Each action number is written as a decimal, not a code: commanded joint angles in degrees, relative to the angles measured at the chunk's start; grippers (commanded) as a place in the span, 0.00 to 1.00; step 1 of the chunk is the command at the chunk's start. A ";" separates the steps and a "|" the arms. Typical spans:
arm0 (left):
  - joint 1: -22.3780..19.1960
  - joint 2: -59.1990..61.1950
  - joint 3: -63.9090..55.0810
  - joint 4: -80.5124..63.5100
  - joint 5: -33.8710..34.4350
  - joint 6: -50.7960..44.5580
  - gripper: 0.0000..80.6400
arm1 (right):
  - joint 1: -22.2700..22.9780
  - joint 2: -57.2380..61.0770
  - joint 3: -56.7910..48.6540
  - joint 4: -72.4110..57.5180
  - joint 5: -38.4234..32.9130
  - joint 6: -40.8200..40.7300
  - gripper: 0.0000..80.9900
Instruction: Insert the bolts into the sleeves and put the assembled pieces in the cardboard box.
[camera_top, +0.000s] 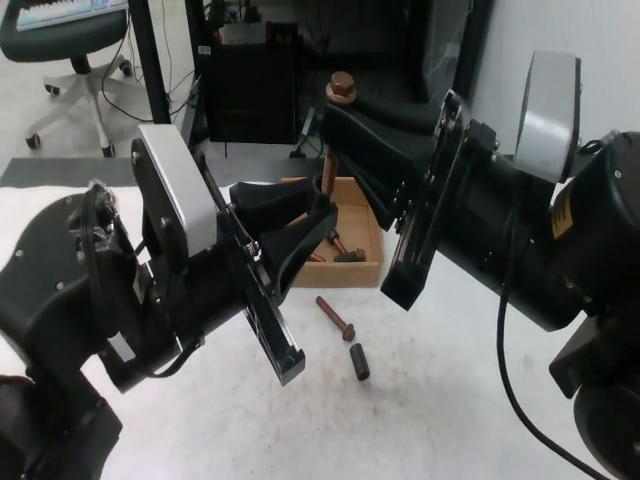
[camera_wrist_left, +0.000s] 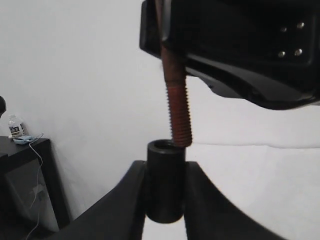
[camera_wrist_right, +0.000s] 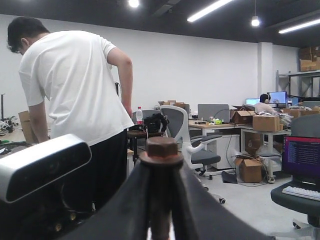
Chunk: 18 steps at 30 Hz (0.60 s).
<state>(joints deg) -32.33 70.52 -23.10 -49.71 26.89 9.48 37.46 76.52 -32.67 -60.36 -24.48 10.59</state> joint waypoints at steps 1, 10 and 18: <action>0.07 -0.67 -0.07 -1.21 -0.26 -0.14 0.00 | -0.13 -0.03 -0.28 0.68 0.41 -0.25 0.01; 0.07 -0.67 -0.07 -2.59 1.40 -0.96 0.00 | -0.13 0.82 -0.28 1.37 0.54 -0.25 0.01; 0.07 -0.67 -0.07 -2.62 2.57 -0.96 0.00 | -0.13 2.03 -0.28 1.37 0.54 -1.18 0.01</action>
<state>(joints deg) -32.33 70.52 -22.82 -50.35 28.40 8.94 37.46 77.73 -32.78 -59.49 -24.33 10.51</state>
